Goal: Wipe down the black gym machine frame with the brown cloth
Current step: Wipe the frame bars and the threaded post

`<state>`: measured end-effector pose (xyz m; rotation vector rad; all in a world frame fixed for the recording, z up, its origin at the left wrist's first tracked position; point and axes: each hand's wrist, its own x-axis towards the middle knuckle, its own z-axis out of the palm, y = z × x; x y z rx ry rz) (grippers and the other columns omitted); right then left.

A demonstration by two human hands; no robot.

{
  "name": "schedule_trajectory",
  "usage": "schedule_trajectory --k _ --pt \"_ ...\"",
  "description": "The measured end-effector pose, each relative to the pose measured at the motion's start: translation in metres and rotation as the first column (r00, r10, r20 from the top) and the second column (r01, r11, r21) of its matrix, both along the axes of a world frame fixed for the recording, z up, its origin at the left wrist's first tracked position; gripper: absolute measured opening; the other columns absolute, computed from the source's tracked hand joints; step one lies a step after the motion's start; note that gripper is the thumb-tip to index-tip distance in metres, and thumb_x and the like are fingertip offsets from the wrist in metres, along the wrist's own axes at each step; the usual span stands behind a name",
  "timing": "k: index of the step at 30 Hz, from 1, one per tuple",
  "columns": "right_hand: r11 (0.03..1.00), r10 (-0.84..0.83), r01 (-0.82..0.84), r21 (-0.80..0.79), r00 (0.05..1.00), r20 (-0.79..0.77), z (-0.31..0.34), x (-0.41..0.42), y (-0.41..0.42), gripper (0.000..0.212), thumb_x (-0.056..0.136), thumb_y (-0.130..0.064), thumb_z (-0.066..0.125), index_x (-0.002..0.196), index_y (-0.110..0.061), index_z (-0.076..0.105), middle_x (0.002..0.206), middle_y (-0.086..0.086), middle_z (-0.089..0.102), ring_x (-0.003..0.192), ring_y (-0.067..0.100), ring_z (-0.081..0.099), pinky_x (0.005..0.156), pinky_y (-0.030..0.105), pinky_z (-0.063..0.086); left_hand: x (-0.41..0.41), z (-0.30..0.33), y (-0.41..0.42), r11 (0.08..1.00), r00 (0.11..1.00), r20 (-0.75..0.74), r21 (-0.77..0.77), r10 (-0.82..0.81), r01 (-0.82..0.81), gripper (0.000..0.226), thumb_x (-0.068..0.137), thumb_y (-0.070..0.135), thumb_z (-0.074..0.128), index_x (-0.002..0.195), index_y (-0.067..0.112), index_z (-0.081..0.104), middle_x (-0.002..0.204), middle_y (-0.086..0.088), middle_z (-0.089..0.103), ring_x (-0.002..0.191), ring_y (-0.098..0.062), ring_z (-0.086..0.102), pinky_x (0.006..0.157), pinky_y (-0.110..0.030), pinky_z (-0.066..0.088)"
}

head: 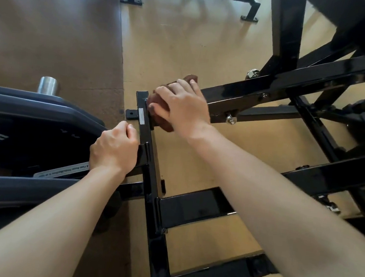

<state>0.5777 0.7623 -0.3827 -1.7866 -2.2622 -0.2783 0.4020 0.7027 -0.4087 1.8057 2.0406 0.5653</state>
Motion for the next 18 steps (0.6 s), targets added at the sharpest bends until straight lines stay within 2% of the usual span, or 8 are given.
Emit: schedule_trajectory --k 2,4,7,9,11,13,16,18 --pt "0.999 -0.031 0.031 0.013 0.999 0.017 0.011 0.040 0.003 0.041 0.100 -0.057 0.044 0.118 -0.027 0.065 0.117 0.004 0.069 0.119 0.029 0.057 0.112 0.047 0.035 0.001 0.000 0.000 1.000 1.000 0.000 0.003 0.000 0.000 0.038 0.110 0.040 0.026 0.097 0.021 0.056 0.075 0.001 0.055 0.069 -0.019 0.056 0.071 -0.042 0.058" --pt "0.985 -0.156 0.154 0.077 0.988 0.019 0.030 0.097 0.001 0.042 0.099 -0.056 0.040 0.113 -0.025 0.066 0.113 0.007 0.069 0.113 0.032 0.056 0.105 0.047 0.037 0.001 0.000 0.000 1.000 1.000 0.000 0.006 -0.003 0.003 0.037 0.110 0.040 0.026 0.097 0.021 0.055 0.075 0.001 0.055 0.069 -0.019 0.057 0.072 -0.043 0.058" --pt "0.912 -0.392 0.395 0.111 0.919 -0.044 0.054 0.186 -0.011 0.039 0.104 -0.049 0.045 0.123 -0.020 0.062 0.132 0.011 0.061 0.128 0.035 0.049 0.116 0.051 0.033 0.000 0.001 0.000 1.000 1.000 0.005 0.001 -0.009 0.009 0.039 0.110 0.040 0.025 0.097 0.020 0.056 0.076 -0.001 0.056 0.070 -0.021 0.057 0.072 -0.043 0.058" --pt "0.856 -0.500 0.508 0.097 0.861 -0.094 0.058 0.208 -0.010 0.039 0.105 -0.048 0.047 0.130 -0.020 0.057 0.142 0.011 0.055 0.137 0.036 0.043 0.120 0.052 0.029 0.000 0.001 0.000 1.000 1.000 0.005 0.007 -0.005 0.005 0.039 0.109 0.040 0.025 0.096 0.020 0.056 0.076 -0.001 0.057 0.070 -0.021 0.058 0.072 -0.043 0.058" --pt "0.821 -0.556 0.566 0.080 0.823 -0.120 0.054 0.191 -0.001 0.038 0.105 -0.048 0.046 0.129 -0.021 0.058 0.142 0.009 0.055 0.141 0.035 0.040 0.120 0.056 0.027 0.000 0.000 0.000 1.000 1.000 0.008 0.015 -0.001 0.001 0.038 0.110 0.039 0.026 0.094 0.020 0.055 0.075 -0.002 0.056 0.068 -0.020 0.057 0.069 -0.041 0.057" --pt "0.831 -0.543 0.553 0.068 0.831 -0.118 0.045 0.154 0.004 0.036 0.105 -0.048 0.042 0.124 -0.024 0.061 0.137 0.005 0.059 0.141 0.032 0.039 0.120 0.056 0.024 0.001 0.000 -0.001 1.000 1.000 0.012 0.013 -0.001 0.001 0.039 0.110 0.038 0.026 0.092 0.019 0.054 0.074 -0.002 0.056 0.066 -0.020 0.055 0.066 -0.038 0.053" --pt "0.909 -0.409 0.415 0.029 0.905 -0.118 0.025 0.083 -0.003 0.039 0.104 -0.051 0.036 0.115 -0.028 0.066 0.130 -0.002 0.064 0.138 0.028 0.043 0.120 0.051 0.022 0.000 0.000 -0.001 1.000 1.000 0.006 0.007 -0.001 0.001 0.039 0.109 0.038 0.025 0.092 0.019 0.053 0.075 -0.002 0.056 0.068 -0.021 0.056 0.068 -0.041 0.054" --pt "0.957 -0.291 0.291 -0.009 0.952 -0.099 0.011 0.030 -0.009 0.040 0.104 -0.052 0.036 0.118 -0.029 0.067 0.131 -0.004 0.065 0.139 0.027 0.043 0.120 0.050 0.020 0.000 0.001 -0.001 1.000 1.000 0.004 0.000 -0.003 0.003 0.039 0.109 0.038 0.024 0.093 0.019 0.054 0.075 -0.002 0.055 0.069 -0.021 0.056 0.069 -0.041 0.054"
